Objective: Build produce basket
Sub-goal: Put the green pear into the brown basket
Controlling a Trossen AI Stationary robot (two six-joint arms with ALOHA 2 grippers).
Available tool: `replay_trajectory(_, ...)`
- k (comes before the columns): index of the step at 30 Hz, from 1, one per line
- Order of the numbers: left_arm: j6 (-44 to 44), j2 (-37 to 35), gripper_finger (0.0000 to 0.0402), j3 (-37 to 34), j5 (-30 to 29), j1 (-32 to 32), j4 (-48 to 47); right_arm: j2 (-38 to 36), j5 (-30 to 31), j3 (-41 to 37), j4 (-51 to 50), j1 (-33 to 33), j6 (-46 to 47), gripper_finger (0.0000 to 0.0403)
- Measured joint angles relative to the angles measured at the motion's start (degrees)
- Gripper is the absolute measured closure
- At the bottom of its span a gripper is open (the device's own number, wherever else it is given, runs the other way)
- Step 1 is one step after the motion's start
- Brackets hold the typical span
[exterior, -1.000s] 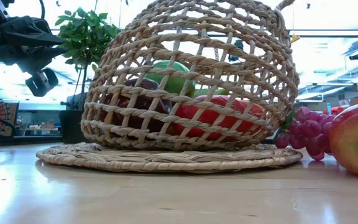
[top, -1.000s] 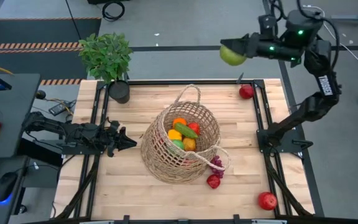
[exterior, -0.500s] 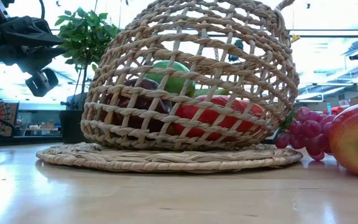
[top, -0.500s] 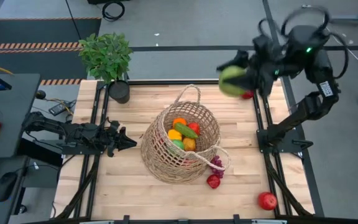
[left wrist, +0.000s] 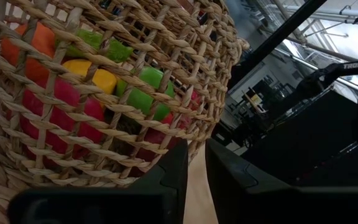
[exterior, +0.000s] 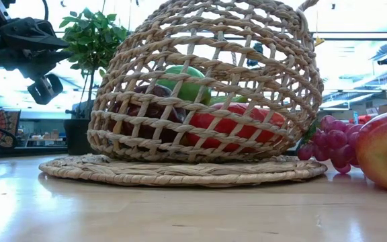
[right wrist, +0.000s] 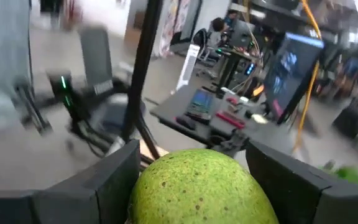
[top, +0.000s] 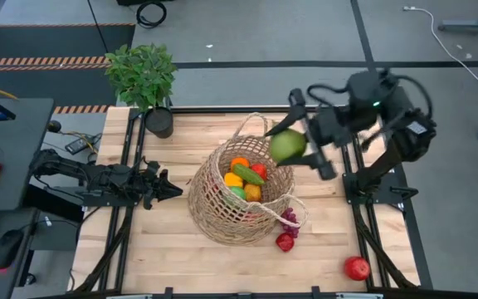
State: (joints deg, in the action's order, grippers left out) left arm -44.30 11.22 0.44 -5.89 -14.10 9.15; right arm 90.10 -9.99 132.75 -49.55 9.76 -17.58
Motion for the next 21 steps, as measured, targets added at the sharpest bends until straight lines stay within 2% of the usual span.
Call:
replay_trajectory(5, 0.0, 0.0, 0.0343, 0.0, 0.0, 0.0, 0.0, 4.6, 0.3, 0.0, 0.0, 0.0, -15.5, 0.0114)
replay_trajectory(7, 0.0, 0.0, 0.0345, 0.0, 0.0, 0.0, 0.0, 6.3, 2.7, 0.0, 0.6, 0.1, -20.0, 0.0114)
replay_trajectory(15, 0.0, 0.0, 0.0341, 0.0, 0.0, 0.0, 0.0, 11.4, 22.6, 0.0, 1.1, 2.4, -30.4, 0.0114)
replay_trajectory(18, 0.0, 0.0, 0.0341, 0.0, 0.0, 0.0, 0.0, 12.6, 29.3, 0.0, 1.0, 4.1, -31.0, 0.0114)
replay_trajectory(21, 0.0, 0.0, 0.0344, 0.0, 0.0, 0.0, 0.0, 13.3, 33.3, -0.1, 1.0, 5.5, -28.1, 0.0114)
